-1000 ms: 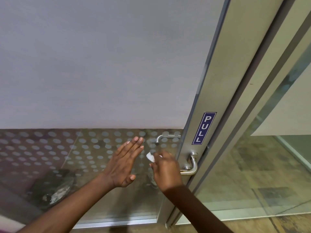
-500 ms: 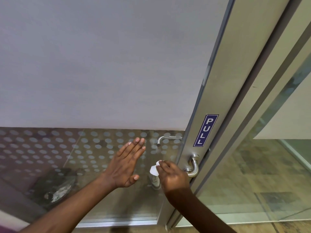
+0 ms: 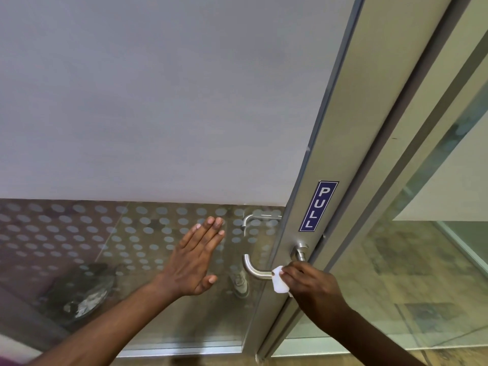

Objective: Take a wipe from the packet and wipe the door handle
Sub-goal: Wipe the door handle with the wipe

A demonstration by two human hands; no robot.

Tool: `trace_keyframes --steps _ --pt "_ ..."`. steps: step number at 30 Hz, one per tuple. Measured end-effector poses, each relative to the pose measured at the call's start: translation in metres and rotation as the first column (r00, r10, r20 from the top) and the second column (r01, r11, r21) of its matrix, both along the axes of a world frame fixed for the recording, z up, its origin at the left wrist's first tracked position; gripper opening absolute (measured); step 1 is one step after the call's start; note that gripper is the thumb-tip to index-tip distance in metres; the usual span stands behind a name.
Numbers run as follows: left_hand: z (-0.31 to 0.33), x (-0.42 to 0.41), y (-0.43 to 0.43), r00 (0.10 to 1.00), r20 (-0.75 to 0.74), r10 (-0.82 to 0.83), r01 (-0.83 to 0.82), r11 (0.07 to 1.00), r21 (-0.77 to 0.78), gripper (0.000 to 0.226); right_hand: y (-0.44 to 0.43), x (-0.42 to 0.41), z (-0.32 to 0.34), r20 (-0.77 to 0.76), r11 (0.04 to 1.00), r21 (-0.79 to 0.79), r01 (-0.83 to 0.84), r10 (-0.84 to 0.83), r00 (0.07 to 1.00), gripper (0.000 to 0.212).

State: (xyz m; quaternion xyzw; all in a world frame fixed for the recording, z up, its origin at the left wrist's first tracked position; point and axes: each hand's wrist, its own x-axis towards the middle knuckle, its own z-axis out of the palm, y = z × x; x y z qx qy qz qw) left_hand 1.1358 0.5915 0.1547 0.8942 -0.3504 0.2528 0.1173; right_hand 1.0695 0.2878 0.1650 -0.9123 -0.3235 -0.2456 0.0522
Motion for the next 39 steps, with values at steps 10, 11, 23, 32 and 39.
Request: trace_keyframes --steps 10,11,23,32,39 --pt "-0.005 0.0 -0.006 0.998 0.053 0.039 -0.038 0.999 -0.002 0.08 -0.061 0.013 0.003 0.046 0.987 0.002 0.163 -0.163 0.986 0.02" --pt "-0.005 0.0 -0.007 0.998 0.056 0.041 -0.041 0.999 -0.005 0.08 -0.061 0.01 0.003 0.003 0.966 0.118 0.232 -0.234 0.972 0.019" --pt "-0.001 -0.003 -0.01 0.992 0.119 0.052 -0.052 0.999 -0.006 0.078 0.018 0.005 -0.012 -0.398 -0.555 0.444 0.704 0.581 0.71 0.024" --pt "-0.001 -0.005 -0.01 0.992 0.107 0.073 -0.074 0.997 0.005 0.079 0.053 0.005 -0.024 -0.188 -0.734 0.075 0.675 0.654 0.732 0.029" --pt "-0.001 -0.005 -0.013 0.992 0.105 0.075 -0.074 0.997 -0.011 0.078 0.09 0.001 -0.028 -0.366 -0.596 0.244 0.765 0.673 0.642 0.023"
